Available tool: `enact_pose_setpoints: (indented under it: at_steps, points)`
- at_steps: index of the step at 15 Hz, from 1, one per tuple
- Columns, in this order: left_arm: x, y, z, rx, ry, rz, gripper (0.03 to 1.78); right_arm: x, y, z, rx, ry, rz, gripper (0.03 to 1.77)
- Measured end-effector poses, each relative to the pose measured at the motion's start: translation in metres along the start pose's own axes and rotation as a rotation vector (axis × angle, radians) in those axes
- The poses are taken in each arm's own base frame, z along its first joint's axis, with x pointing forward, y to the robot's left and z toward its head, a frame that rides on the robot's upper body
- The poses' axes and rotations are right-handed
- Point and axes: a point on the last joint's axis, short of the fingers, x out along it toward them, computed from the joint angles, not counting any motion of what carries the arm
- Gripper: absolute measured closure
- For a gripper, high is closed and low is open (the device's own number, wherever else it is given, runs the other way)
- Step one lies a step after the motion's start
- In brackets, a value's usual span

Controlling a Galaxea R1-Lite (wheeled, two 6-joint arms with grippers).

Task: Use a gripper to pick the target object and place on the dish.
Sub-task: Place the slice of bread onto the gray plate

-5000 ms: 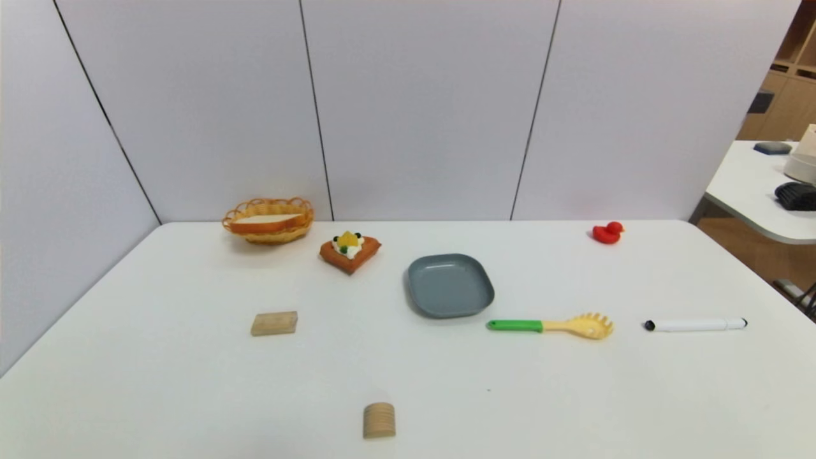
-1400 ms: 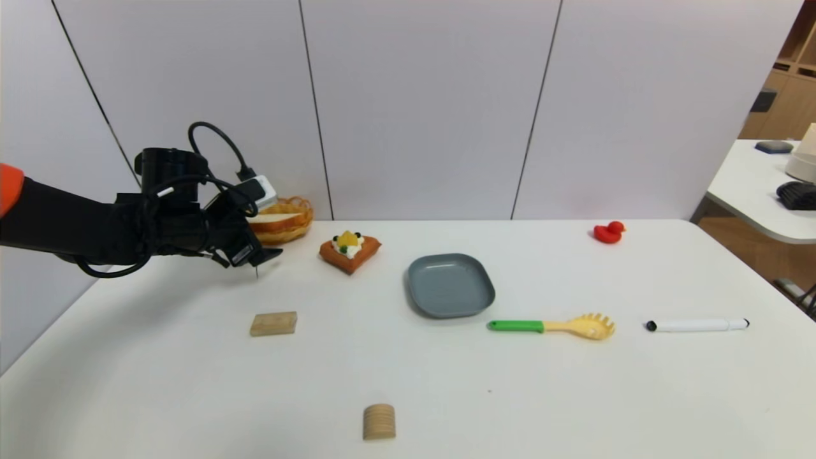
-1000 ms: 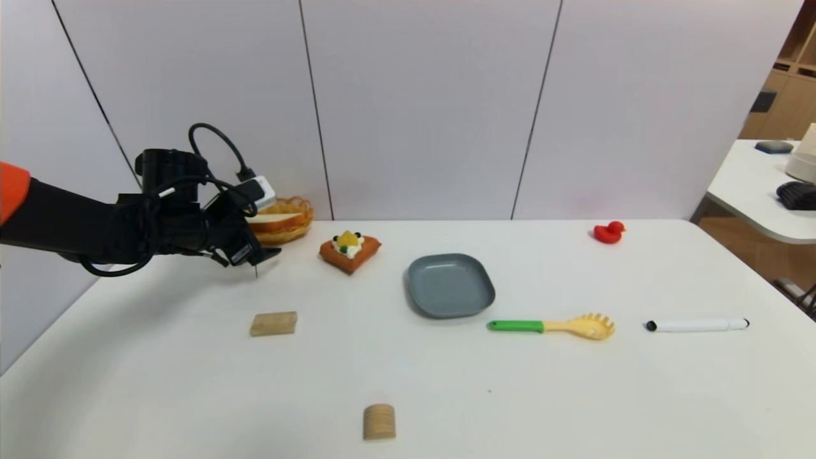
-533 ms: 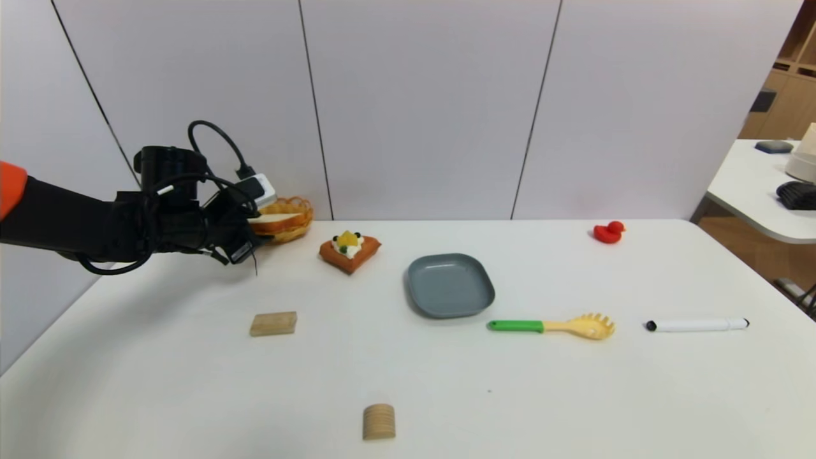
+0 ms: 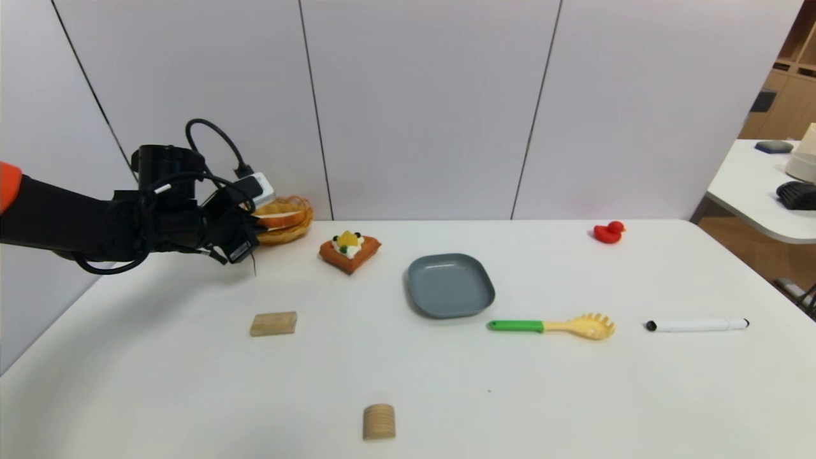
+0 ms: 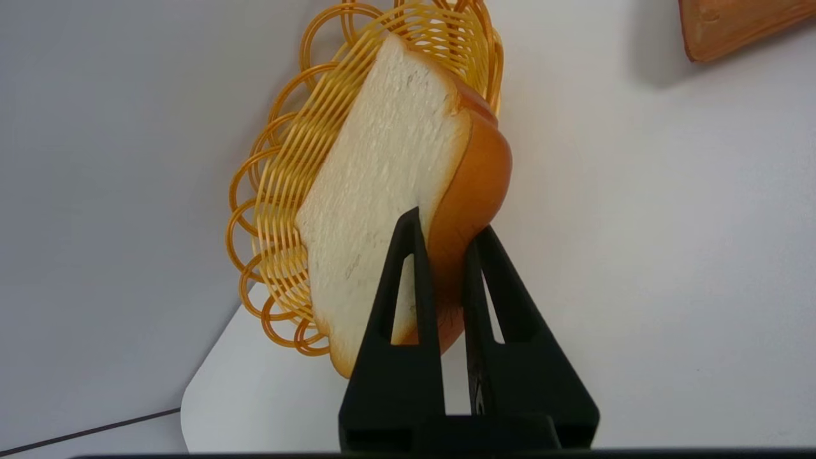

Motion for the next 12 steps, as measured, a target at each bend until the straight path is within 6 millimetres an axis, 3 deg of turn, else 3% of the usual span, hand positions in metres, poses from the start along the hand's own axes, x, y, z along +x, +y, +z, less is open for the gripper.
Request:
enact_pose_setpoints:
  at_steps: [6,12]
  points:
    - [-0.026,0.009,0.017,0.02,-0.038,0.039,1.64,0.0,0.0,0.0,0.0,0.0,0.0,0.09]
    - [-0.064,0.005,0.055,0.06,-0.116,0.045,1.64,0.0,0.0,0.0,0.0,0.0,0.0,0.09]
